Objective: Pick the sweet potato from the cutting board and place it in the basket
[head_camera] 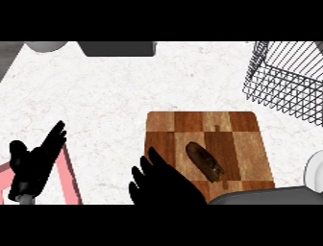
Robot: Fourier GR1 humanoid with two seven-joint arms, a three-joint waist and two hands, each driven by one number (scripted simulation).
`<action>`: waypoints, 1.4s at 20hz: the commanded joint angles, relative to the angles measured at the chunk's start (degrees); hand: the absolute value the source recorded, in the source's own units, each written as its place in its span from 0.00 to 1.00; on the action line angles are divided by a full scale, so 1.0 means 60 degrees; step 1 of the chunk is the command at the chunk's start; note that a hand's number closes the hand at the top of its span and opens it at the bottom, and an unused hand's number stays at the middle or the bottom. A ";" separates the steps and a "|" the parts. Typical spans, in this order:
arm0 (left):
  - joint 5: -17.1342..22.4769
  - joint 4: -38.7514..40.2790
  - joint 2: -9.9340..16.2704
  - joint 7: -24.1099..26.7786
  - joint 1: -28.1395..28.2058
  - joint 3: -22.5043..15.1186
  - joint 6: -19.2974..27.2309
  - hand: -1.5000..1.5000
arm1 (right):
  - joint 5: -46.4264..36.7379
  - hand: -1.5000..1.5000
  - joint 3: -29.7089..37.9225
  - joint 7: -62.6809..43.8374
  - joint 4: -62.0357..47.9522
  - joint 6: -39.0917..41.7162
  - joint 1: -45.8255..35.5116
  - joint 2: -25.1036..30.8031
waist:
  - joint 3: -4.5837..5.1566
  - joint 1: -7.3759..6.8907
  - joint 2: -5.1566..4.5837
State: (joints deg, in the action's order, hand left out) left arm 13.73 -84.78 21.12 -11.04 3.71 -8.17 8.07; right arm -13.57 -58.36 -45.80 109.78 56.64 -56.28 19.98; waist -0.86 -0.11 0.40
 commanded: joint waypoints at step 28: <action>-0.0407 0.0583 -0.0544 -0.0554 0.0596 -0.0182 -0.0201 0.50 | -0.4851 0.00 -0.1528 0.4681 -0.2522 -0.3348 0.1668 0.1587 | 0.0135 -0.0078 -0.0105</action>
State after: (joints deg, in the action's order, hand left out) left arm 11.46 -84.73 19.31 -10.30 3.90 -6.99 6.97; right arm -39.71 -66.36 -20.76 96.63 39.07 -47.25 27.74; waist -0.96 -0.64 0.33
